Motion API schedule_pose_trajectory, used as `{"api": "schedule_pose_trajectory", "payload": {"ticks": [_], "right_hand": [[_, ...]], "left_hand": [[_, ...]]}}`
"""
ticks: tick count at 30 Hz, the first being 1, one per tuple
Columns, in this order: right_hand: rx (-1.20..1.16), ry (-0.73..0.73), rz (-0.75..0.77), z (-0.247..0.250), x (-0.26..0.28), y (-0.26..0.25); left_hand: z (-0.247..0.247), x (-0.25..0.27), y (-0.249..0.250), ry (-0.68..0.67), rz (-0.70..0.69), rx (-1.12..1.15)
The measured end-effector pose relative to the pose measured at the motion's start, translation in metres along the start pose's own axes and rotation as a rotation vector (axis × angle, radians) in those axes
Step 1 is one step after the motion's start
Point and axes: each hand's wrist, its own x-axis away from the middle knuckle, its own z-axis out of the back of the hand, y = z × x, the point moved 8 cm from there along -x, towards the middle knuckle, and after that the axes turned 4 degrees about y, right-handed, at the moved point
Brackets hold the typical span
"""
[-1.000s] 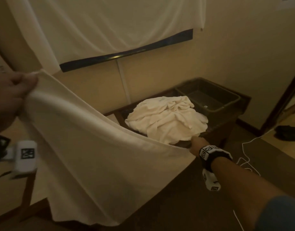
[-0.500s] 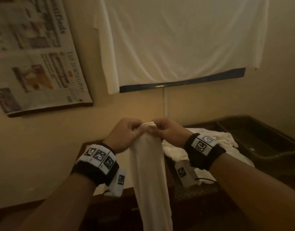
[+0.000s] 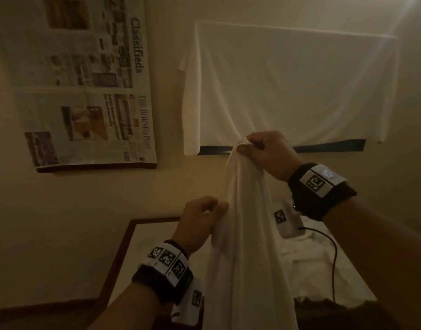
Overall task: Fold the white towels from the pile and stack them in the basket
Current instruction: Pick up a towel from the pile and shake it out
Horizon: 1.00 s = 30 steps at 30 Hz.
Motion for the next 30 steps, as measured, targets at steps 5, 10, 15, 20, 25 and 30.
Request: {"api": "schedule_pose_trajectory", "payload": {"ticks": [5, 10, 15, 20, 25, 30], "right_hand": [[0.089, 0.118, -0.004, 0.017, -0.024, -0.026], [0.147, 0.186, -0.039, 0.021, -0.034, -0.049], [0.207, 0.25, -0.088, 0.019, -0.035, -0.057], [0.292, 0.335, -0.099, 0.021, -0.032, -0.062], [0.29, 0.32, -0.085, 0.006, -0.026, -0.067], [0.209, -0.071, -0.076, -0.053, -0.012, -0.067]], "left_hand": [[0.007, 0.001, 0.01, -0.023, -0.061, 0.039], [0.016, 0.004, 0.004, -0.095, -0.091, -0.013], [0.026, 0.016, -0.03, -0.196, -0.05, -0.086], [0.065, 0.025, -0.061, -0.011, -0.012, -0.105], [0.104, 0.024, -0.058, 0.176, 0.022, -0.079], [0.122, -0.002, -0.005, 0.113, -0.08, -0.249]]}}
